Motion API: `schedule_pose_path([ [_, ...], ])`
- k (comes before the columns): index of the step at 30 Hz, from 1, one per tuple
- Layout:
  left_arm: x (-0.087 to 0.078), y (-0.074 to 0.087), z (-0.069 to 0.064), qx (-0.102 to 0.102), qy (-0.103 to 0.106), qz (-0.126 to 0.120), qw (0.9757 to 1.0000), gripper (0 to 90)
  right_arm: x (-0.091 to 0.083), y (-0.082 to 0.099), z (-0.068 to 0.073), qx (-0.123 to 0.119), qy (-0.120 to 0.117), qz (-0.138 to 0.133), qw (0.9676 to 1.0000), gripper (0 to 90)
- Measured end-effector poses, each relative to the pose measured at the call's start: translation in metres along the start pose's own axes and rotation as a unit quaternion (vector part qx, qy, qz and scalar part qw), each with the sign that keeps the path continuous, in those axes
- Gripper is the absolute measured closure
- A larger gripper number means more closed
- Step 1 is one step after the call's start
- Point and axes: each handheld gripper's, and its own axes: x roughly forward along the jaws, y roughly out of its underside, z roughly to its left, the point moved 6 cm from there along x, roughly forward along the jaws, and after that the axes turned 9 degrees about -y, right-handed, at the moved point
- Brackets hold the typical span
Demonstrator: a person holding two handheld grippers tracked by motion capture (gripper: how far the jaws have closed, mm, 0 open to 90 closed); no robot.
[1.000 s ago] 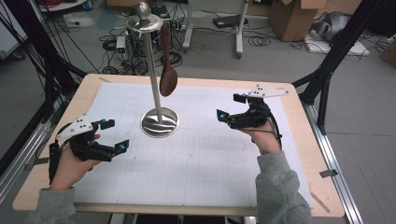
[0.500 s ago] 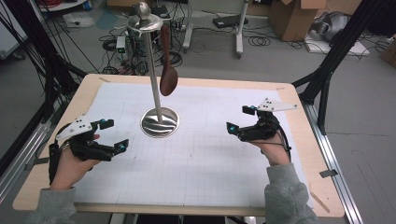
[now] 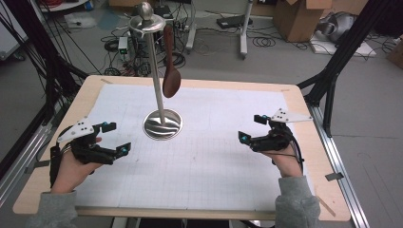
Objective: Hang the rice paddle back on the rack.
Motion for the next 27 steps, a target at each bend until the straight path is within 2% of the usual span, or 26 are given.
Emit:
schedule_pose_path([
  [7, 0.001, 0.000, 0.000, 0.000, 0.001, 0.002, 1.0000, 1.8, -0.007, 0.010, 0.002, -0.004, 0.007, 0.007, 0.9999, 0.6],
  [14, 0.001, 0.001, 0.000, 0.000, 0.000, 0.002, 1.0000, 1.8, -0.018, 0.017, -0.004, 0.006, 0.020, -0.005, 0.9998, 0.7],
  [21, 0.003, 0.002, -0.001, 0.000, 0.002, 0.006, 1.0000, 1.8, -0.024, 0.031, -0.011, 0.021, 0.033, -0.010, 0.9992, 0.6],
  [24, 0.003, 0.002, -0.001, -0.001, 0.001, 0.006, 1.0000, 1.8, -0.029, 0.038, -0.014, 0.028, 0.043, -0.006, 0.9987, 0.7],
  [26, 0.003, 0.002, 0.000, 0.000, -0.001, 0.006, 1.0000, 1.8, -0.032, 0.039, -0.016, 0.017, 0.057, -0.010, 0.9982, 0.7],
  [27, 0.003, 0.002, 0.000, 0.000, -0.001, 0.007, 1.0000, 1.8, -0.033, 0.040, -0.016, 0.020, 0.058, -0.012, 0.9981, 0.7],
])
